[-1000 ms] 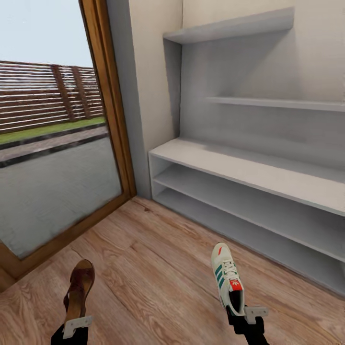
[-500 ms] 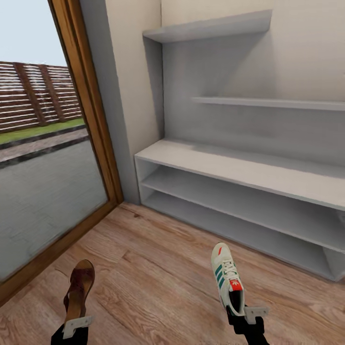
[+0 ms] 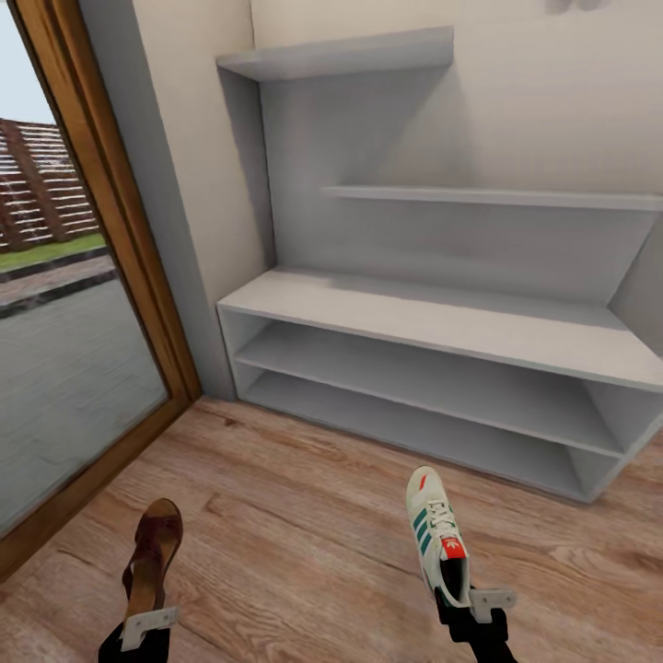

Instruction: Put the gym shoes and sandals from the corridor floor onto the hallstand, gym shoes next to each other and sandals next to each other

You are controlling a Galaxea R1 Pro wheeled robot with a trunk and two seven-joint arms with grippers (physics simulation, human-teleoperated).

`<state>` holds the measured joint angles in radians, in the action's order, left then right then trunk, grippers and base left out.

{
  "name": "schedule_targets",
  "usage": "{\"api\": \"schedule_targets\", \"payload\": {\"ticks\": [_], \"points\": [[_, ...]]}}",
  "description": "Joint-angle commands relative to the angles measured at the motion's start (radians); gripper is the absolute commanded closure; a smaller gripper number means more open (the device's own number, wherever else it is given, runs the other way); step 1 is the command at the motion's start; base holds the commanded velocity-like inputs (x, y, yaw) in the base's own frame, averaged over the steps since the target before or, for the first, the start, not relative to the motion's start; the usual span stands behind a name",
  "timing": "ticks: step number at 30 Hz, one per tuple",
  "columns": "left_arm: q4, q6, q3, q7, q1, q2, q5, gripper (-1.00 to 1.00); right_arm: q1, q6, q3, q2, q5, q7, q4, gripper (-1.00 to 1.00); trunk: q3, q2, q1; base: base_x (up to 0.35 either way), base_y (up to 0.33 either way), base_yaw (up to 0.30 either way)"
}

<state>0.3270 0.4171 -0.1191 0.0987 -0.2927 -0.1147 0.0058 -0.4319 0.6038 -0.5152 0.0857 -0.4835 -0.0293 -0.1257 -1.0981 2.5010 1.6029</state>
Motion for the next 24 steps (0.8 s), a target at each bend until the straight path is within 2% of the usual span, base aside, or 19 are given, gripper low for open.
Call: {"api": "schedule_targets", "payload": {"ticks": [1, 7, 17, 24], "points": [[0.0, 0.002, -0.001, 0.003, 0.0, 0.0, -0.003, 1.0, -0.001, 0.002, -0.009, 0.0, -0.006, -0.003, 0.0, 1.0, -0.001, 0.0, 0.0, -0.063, 0.115, -0.268], [0.0, 0.002, -0.001, 0.003, 0.0, 0.0, -0.003, 1.0, -0.001, 0.002, -0.009, 0.0, -0.006, -0.003, 0.0, 1.0, -0.001, 0.0, 0.0, -0.122, 0.256, -0.268], [0.0, 0.002, -0.001, 0.003, 0.0, 0.0, 0.0, 1.0, -0.001, 0.002, -0.009, 0.0, -0.006, -0.003, 0.0, 1.0, -0.001, 0.0, 0.0, -0.012, 0.282, -0.268], [0.0, 0.002, -0.001, 0.003, 0.0, 0.0, -0.001, 1.0, -0.001, 0.002, -0.009, 0.0, -0.006, -0.003, 0.0, 1.0, -0.001, 0.0, 0.0, 0.0, 0.049, -0.268]]}}
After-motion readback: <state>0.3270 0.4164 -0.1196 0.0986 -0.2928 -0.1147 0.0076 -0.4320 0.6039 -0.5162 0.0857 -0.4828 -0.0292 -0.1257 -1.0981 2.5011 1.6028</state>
